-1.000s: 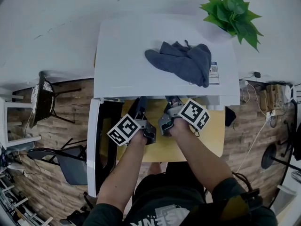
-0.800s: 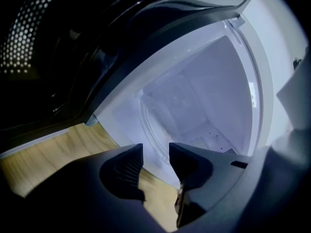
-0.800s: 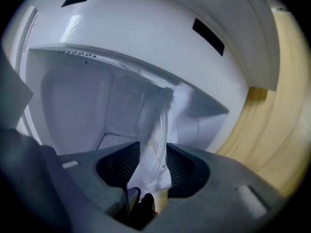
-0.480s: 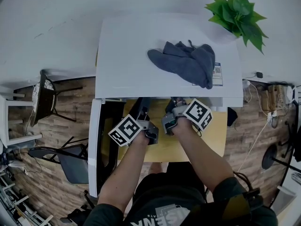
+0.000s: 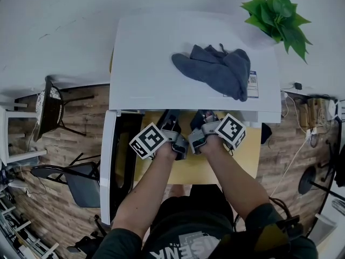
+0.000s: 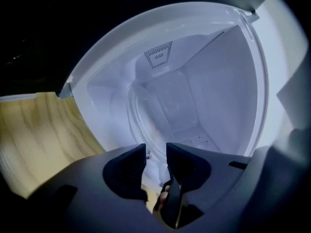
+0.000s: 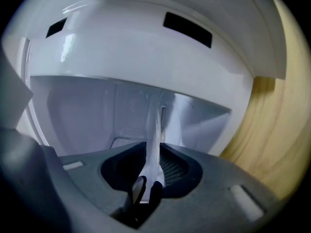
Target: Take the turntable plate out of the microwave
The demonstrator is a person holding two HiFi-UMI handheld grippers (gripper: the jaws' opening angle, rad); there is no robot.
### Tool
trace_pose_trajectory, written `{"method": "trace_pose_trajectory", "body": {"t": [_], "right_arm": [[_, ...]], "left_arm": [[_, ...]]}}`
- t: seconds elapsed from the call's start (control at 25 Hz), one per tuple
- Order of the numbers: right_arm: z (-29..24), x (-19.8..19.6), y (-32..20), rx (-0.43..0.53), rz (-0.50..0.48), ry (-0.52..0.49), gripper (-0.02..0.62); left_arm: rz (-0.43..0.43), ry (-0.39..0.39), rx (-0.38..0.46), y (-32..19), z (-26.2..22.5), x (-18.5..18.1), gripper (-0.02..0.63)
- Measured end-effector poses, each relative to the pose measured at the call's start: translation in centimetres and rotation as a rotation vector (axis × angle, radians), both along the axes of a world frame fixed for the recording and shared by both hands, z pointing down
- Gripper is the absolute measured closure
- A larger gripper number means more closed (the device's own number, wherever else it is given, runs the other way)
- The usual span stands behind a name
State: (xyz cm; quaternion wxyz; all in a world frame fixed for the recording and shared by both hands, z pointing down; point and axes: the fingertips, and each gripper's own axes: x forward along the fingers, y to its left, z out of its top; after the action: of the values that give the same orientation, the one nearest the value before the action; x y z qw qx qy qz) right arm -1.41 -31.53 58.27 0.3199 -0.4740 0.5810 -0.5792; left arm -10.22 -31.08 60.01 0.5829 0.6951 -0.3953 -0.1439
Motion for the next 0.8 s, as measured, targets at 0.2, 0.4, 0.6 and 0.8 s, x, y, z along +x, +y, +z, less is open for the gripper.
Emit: {"method": "trace_pose_trajectory", "body": {"t": [0.2, 0.4, 0.6, 0.8], "right_arm": [[0.4, -0.2, 0.3, -0.023, -0.021, -0.005, 0.572], [0.5, -0.6, 0.8, -0.022, -0.022, -0.040, 0.574], [-1.4, -1.3, 0.4, 0.067, -0.049, -0.086, 0.574], [-1.9, -2.0, 0.7, 0.083, -0.085, -0.087, 0.574]], "left_arm": [[-0.036, 0.049, -0.005, -0.4, -0.1, -0.1, 0.485], [-0.042, 0.075, 0.007, -0.4, -0.2, -0.1, 0.485], [-0.062, 0.190, 0.032, -1.0, -1.4, 0.7, 0.483], [-0.115, 0.225, 0.015, -1.7, -1.2, -0.1, 0.535]]}}
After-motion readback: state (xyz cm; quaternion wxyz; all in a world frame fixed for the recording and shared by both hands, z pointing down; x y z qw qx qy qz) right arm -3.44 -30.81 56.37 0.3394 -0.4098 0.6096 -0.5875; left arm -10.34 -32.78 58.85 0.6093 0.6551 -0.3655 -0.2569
